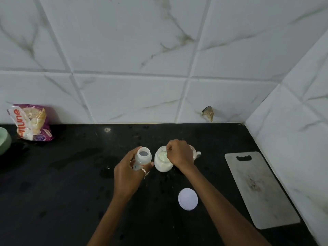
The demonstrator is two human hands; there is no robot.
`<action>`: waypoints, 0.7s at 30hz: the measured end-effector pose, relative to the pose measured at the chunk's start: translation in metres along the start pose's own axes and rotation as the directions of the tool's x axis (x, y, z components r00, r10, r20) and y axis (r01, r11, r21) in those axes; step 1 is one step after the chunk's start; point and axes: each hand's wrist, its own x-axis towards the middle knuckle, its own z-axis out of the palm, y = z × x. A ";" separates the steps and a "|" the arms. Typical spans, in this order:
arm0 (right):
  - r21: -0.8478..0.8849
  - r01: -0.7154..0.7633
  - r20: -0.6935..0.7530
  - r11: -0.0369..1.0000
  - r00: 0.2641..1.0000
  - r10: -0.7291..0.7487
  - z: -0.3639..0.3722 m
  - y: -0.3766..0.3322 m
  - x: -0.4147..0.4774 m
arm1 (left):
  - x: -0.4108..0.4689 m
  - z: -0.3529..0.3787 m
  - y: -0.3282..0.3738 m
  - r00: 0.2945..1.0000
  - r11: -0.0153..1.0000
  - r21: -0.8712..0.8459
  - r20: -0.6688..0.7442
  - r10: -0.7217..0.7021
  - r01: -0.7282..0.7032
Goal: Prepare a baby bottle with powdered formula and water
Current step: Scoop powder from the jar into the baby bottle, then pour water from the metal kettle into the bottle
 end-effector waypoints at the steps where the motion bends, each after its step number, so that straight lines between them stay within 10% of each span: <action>1: -0.027 0.001 0.017 1.000 1.000 -0.001 0.004 0.001 0.002 | -0.001 0.001 -0.002 1.000 1.000 0.001 0.008 -0.002 0.002; 21: 0.103 0.085 -0.115 0.991 0.991 -0.073 0.010 0.030 0.013 | 0.000 0.006 0.003 0.999 1.000 -0.017 0.051 0.004 -0.003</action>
